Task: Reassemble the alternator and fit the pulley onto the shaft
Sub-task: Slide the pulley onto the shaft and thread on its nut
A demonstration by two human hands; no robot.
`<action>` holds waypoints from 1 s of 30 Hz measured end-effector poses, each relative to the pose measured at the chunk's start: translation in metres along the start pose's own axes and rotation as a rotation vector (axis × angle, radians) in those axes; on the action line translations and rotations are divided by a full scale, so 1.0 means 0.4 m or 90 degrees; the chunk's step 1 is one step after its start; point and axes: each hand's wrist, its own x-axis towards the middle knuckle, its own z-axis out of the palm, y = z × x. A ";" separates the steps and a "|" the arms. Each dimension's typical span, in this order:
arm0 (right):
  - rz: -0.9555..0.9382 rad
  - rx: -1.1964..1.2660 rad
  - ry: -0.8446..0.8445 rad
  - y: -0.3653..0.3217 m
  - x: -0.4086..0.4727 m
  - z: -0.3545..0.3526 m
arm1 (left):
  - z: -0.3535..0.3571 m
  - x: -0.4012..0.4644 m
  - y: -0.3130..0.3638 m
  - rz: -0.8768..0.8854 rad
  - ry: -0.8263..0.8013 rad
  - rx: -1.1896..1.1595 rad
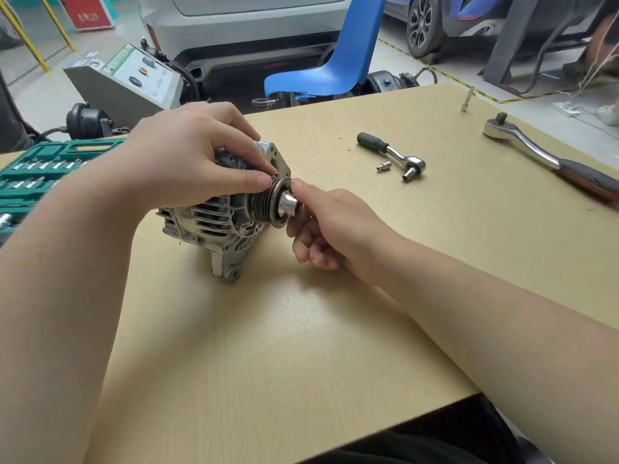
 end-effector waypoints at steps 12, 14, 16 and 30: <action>0.061 0.091 -0.036 0.000 0.002 0.004 | -0.001 -0.002 0.003 -0.005 0.002 0.001; -0.024 -0.022 0.035 0.003 0.002 0.004 | 0.000 -0.003 0.004 -0.005 0.002 0.007; -0.140 -0.168 0.123 0.007 -0.001 0.006 | -0.001 -0.002 0.006 -0.003 -0.002 0.014; -0.180 -0.270 0.148 0.012 -0.004 0.002 | -0.001 0.001 0.001 0.008 0.001 0.023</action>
